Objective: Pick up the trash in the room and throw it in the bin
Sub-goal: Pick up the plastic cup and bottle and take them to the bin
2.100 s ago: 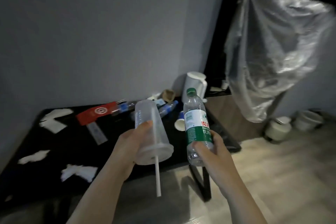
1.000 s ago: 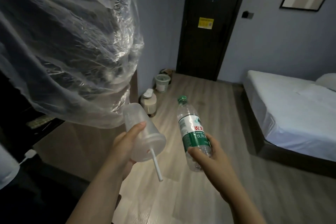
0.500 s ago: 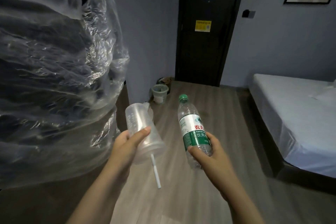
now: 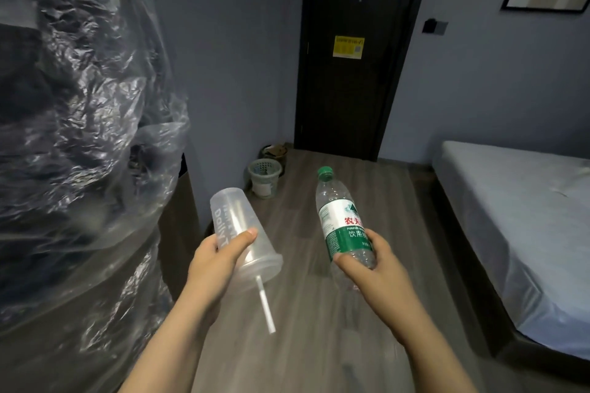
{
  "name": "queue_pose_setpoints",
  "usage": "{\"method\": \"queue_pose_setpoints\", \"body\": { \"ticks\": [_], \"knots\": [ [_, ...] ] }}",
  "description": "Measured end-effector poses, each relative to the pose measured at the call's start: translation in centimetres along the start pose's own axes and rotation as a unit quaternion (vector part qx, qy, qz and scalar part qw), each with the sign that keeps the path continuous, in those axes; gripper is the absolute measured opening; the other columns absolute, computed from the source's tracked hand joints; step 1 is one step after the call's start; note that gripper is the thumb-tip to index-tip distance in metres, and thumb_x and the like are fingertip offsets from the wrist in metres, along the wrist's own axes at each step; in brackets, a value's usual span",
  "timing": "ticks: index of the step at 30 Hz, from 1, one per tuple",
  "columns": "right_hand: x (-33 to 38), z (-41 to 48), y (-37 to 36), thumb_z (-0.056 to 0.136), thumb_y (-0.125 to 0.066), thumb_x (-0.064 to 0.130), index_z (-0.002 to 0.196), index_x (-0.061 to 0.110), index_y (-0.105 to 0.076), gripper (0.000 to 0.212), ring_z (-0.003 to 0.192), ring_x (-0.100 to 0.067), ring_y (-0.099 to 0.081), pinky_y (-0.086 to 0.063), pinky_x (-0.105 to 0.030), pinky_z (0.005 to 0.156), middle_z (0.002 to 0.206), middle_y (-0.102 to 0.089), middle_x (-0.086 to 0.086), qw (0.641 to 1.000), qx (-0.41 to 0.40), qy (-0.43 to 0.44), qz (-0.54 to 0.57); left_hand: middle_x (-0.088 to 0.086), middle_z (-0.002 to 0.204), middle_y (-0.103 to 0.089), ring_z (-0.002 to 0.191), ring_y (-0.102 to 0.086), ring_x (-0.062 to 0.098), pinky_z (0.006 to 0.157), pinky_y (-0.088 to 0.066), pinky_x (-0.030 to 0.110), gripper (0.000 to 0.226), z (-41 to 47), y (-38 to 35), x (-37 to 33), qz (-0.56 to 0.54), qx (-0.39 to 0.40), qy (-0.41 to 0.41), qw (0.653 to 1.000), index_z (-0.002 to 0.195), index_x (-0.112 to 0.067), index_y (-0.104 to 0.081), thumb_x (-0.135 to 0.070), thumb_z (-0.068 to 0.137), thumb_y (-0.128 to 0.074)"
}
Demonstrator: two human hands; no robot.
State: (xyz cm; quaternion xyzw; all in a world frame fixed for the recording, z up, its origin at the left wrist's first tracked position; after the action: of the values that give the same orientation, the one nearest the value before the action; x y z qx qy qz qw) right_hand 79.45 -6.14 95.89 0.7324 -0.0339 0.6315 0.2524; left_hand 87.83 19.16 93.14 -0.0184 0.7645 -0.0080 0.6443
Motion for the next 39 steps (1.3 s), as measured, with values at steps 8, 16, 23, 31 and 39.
{"method": "queue_pose_setpoints", "body": {
  "ticks": [8, 16, 23, 31, 39],
  "knots": [
    [3.6, 14.7, -4.1, 0.077, -0.072, 0.034, 0.135, 0.035, -0.042, 0.065, 0.092, -0.004, -0.062, -0.056, -0.036, 0.084, 0.107, -0.06, 0.015, 0.999, -0.018, -0.013, -0.027, 0.008, 0.09, -0.073, 0.077, -0.071, 0.026, 0.067, -0.054, 0.038, 0.061, 17.1, -1.4, -3.1, 0.014, 0.028, 0.021, 0.999, 0.097, -0.015, -0.068, -0.057, 0.054, -0.075],
    [3.0, 27.0, -7.1, 0.078, -0.072, 0.034, 0.141, 0.031, -0.039, 0.071, 0.093, -0.007, -0.063, -0.056, -0.034, 0.082, 0.112, -0.06, 0.01, 0.999, -0.016, -0.041, -0.033, 0.008, 0.086, -0.074, 0.075, -0.071, 0.026, 0.069, -0.056, 0.041, 0.061, 29.2, -3.9, -2.6, 0.024, 0.036, 0.043, 0.998, 0.091, -0.014, -0.07, -0.056, 0.048, -0.078],
    [2.9, 40.5, -8.8, 0.08, -0.071, 0.032, 0.142, 0.029, -0.036, 0.071, 0.089, -0.008, -0.063, -0.053, -0.026, 0.074, 0.109, -0.06, 0.011, 0.999, -0.004, -0.04, -0.021, 0.006, 0.091, -0.075, 0.08, -0.073, 0.025, 0.082, -0.057, 0.045, 0.064, 41.2, -8.3, -4.0, 0.007, 0.034, 0.034, 0.999, 0.102, -0.016, -0.068, -0.052, 0.05, -0.079],
    [5.0, 57.1, -9.6, 0.079, -0.071, 0.032, 0.131, 0.03, -0.044, 0.059, 0.084, -0.012, -0.066, -0.055, -0.033, 0.076, 0.099, -0.064, 0.012, 0.998, 0.03, -0.043, -0.017, 0.013, 0.086, -0.074, 0.074, -0.072, 0.028, 0.064, -0.054, 0.034, 0.034, 55.0, -13.4, -8.0, -0.009, 0.001, 0.022, 1.0, 0.101, -0.007, -0.067, -0.025, 0.075, -0.078],
    [4.9, 71.1, -12.8, 0.072, -0.076, 0.034, 0.12, 0.028, -0.055, 0.052, 0.085, -0.019, -0.066, -0.056, -0.044, 0.08, 0.1, -0.067, 0.003, 0.996, 0.032, -0.067, -0.038, 0.013, 0.086, -0.074, 0.076, -0.072, 0.029, 0.066, -0.052, 0.033, 0.046, 68.5, -14.8, -7.1, -0.007, -0.027, 0.051, 0.998, 0.104, -0.005, -0.067, -0.03, 0.069, -0.081]
  ]
}}
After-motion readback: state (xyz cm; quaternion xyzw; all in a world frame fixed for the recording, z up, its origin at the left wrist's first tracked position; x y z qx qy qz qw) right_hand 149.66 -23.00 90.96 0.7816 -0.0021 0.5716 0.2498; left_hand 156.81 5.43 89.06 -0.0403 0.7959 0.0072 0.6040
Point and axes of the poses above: each hand's wrist, its own z-axis towards the middle knuckle, its own y-axis out of the back of the hand, x = y × z, the point moved 9 cm from there along z, towards the middle knuckle
